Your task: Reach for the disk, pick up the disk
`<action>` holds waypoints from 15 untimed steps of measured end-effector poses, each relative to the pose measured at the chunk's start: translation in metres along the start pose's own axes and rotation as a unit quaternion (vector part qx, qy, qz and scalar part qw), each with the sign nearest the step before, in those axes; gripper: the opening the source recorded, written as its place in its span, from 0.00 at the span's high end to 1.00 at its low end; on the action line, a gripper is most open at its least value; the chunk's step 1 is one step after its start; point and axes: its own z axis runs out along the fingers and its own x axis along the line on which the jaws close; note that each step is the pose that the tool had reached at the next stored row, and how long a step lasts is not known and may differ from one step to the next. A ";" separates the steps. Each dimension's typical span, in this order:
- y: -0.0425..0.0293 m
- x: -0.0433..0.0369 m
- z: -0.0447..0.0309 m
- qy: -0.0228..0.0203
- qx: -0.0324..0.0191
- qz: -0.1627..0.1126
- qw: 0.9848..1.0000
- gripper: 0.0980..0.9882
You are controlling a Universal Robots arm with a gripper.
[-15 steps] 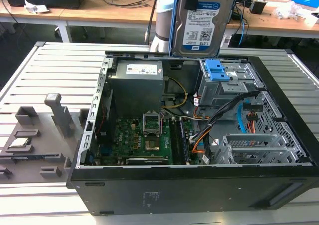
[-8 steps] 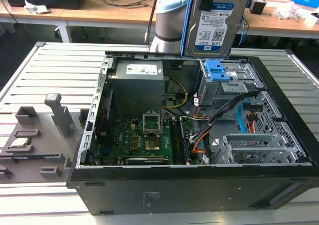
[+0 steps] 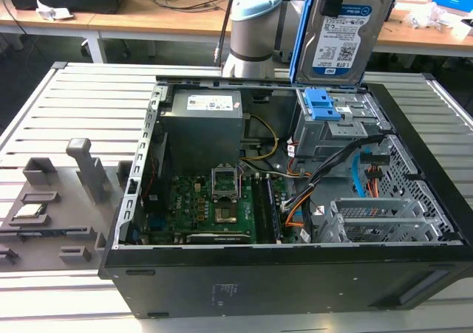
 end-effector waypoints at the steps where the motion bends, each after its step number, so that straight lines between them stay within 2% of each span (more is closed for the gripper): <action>1: -0.0029 -0.0002 -0.0001 0.000 0.000 0.000 1.000 0.70; 4: -0.0183 -0.0009 -0.0008 0.000 0.000 0.000 1.000 0.70; 10: -0.0379 -0.0019 -0.0017 0.000 0.000 0.000 1.000 0.70; 11: -0.0429 -0.0021 -0.0019 0.000 0.000 0.000 1.000 0.70; 15: -0.0481 -0.0026 -0.0021 0.000 0.000 0.000 1.000 0.70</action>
